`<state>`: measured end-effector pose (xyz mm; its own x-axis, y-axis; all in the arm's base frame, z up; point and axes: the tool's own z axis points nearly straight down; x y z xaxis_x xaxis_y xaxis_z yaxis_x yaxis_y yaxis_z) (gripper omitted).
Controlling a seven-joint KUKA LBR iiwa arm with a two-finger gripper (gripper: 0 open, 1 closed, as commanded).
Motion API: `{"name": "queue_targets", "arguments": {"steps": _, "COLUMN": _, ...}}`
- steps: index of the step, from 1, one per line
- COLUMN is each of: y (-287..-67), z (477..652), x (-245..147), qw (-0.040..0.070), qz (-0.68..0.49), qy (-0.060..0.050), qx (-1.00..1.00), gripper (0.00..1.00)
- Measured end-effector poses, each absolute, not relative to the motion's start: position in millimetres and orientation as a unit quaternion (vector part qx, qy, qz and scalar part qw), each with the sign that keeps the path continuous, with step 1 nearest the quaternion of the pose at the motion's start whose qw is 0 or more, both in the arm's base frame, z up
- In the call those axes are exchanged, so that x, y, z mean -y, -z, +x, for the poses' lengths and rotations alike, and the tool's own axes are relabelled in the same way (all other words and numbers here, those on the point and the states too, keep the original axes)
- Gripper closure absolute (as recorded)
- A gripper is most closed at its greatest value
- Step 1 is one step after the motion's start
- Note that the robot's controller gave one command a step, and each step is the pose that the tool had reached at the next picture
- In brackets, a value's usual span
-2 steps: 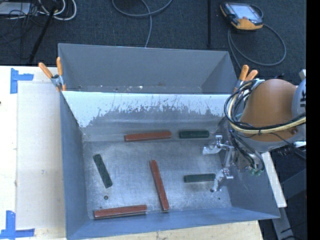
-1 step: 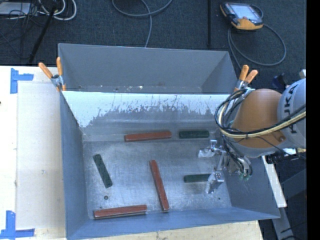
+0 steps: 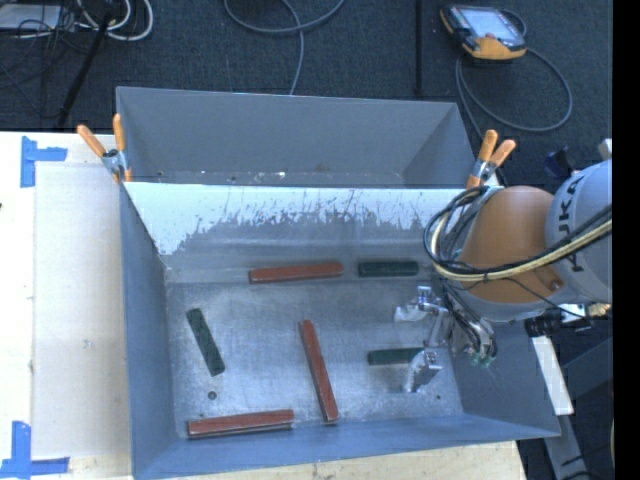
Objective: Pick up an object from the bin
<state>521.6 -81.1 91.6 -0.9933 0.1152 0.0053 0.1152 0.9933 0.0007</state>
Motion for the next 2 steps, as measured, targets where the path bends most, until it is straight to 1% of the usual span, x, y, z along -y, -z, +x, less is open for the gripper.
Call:
{"name": "queue_targets", "arguments": {"steps": 1, "y": -108.8, "z": 528.9, "x": 95.0, "qw": 0.000, "qz": -0.139, "qy": 0.000, "qx": 0.990, "gripper": 0.00}}
{"name": "queue_targets", "arguments": {"steps": 2, "y": -79.9, "z": 528.1, "x": 94.5, "qw": 0.000, "qz": -0.114, "qy": 0.000, "qx": 0.994, "gripper": 0.00}}
